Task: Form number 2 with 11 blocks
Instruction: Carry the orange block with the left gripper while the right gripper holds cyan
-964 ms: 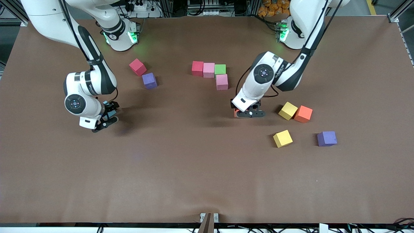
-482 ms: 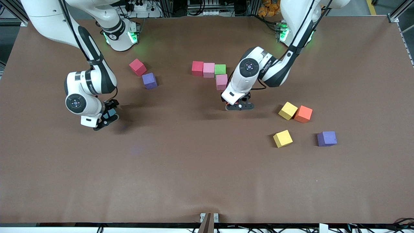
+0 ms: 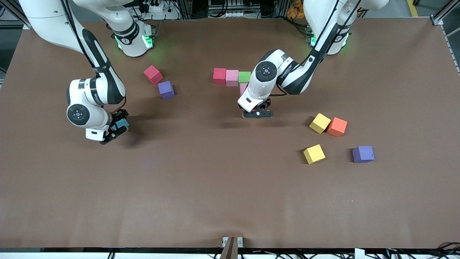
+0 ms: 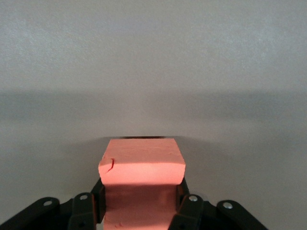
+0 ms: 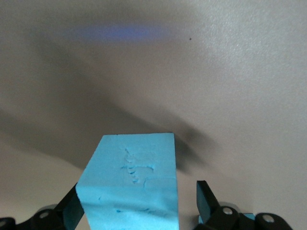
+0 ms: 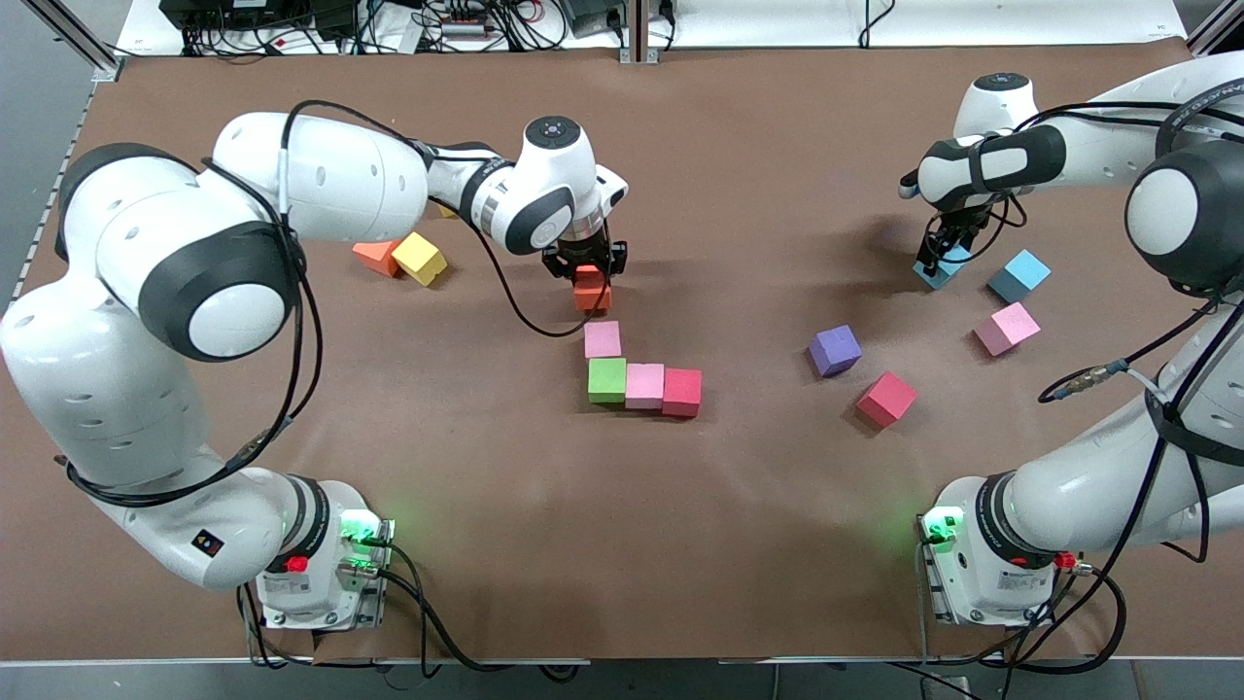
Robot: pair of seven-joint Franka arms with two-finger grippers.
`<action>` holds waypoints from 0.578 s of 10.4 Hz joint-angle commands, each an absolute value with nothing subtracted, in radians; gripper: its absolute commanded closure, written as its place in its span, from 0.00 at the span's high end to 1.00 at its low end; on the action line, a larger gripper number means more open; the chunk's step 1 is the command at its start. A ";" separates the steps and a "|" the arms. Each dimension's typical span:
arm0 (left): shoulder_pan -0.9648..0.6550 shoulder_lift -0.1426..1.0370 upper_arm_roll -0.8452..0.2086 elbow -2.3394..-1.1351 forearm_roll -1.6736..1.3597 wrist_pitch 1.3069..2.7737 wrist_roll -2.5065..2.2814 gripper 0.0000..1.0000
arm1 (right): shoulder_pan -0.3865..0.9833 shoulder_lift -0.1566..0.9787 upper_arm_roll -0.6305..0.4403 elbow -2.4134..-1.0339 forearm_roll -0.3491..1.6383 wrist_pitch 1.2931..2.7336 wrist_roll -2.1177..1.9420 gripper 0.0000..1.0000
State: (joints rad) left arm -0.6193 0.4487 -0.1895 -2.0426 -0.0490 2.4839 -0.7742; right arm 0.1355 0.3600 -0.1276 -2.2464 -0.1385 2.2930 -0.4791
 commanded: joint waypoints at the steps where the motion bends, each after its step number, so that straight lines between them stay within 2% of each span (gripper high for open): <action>1: -0.635 0.462 -0.187 -2.026 -0.063 2.479 -0.784 0.45 | 0.106 0.322 -0.117 -2.286 -0.147 2.296 -0.505 1.00; 2: -0.635 0.463 -0.199 -2.028 -0.061 2.479 -0.784 0.45 | 0.101 0.322 -0.118 -2.286 -0.143 2.298 -0.529 0.81; 4: -0.635 0.468 -0.204 -2.026 -0.061 2.480 -0.784 0.45 | 0.100 0.324 -0.120 -2.286 -0.123 2.299 -0.541 0.32; 5: -0.635 0.469 -0.206 -2.028 -0.061 2.483 -0.784 0.45 | 0.104 0.322 -0.118 -2.281 -0.120 2.301 -0.541 0.19; 6: -0.635 0.479 -0.216 -2.028 -0.061 2.485 -0.784 0.46 | 0.112 0.319 -0.118 -2.275 -0.120 2.302 -0.552 0.16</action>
State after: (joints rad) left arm -0.6304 0.4608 -0.2061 -2.0426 -0.0490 2.4839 -0.7742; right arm 0.1190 0.3530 -0.1274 -2.2550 -0.1342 2.2957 -0.5206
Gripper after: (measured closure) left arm 0.436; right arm 0.383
